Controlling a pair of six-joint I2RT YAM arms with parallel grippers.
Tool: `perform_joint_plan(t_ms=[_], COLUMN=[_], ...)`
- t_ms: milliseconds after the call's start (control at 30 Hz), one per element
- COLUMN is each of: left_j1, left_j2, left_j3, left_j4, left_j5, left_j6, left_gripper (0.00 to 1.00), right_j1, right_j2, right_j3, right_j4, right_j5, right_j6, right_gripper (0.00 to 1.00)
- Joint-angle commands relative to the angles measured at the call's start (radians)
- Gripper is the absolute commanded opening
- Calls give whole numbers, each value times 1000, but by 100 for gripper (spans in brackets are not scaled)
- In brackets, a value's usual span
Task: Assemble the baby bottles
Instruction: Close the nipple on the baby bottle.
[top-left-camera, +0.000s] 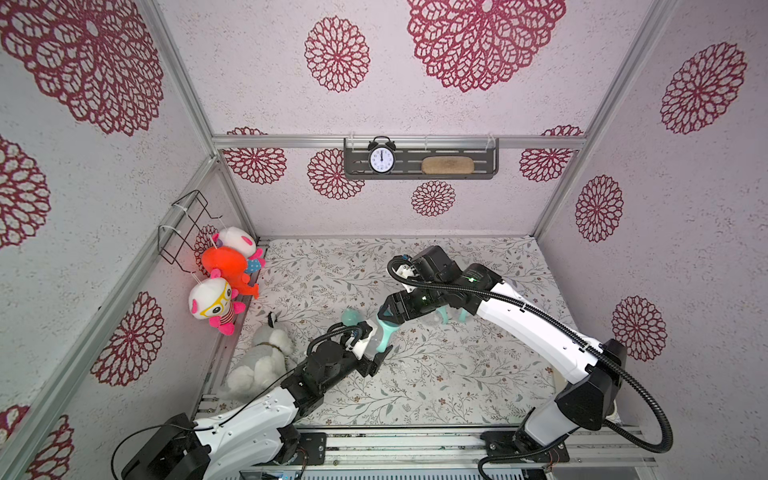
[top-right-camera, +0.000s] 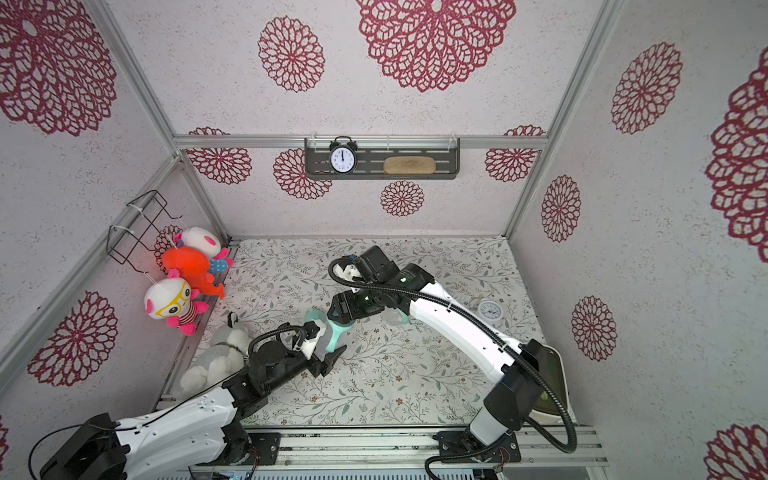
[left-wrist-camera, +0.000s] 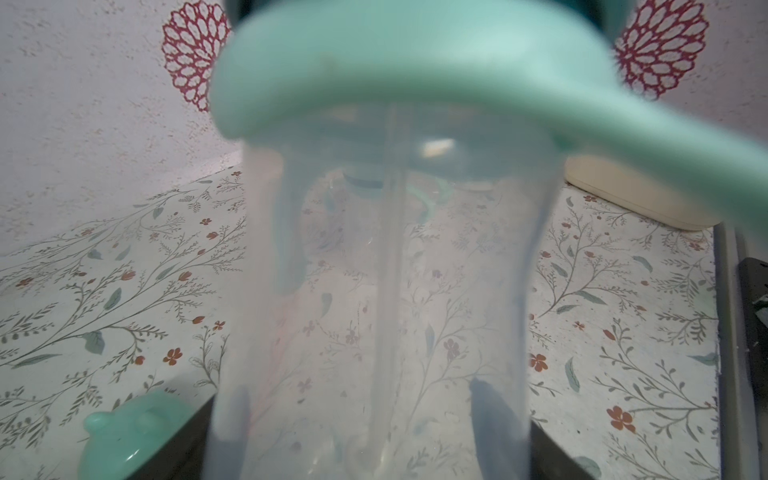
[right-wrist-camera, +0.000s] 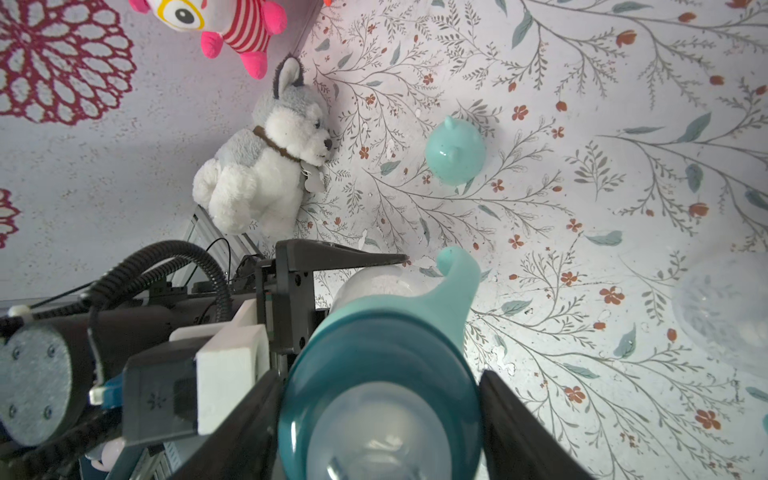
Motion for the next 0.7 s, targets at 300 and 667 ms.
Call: perform_joint_plan(t_ms=[300, 667], left_j1=[-64, -92], left_j2=[35, 56], left_j3=[57, 63], left_j4=[151, 149], left_j5=[-80, -108], left_j6=[72, 82], left_gripper=[0, 0], right_j1=[28, 24], right_j2=[37, 56], right_j3=[61, 81], right_j4=[-194, -236], right_j5=[-10, -37], right_j6=[334, 419], right_gripper=[56, 68])
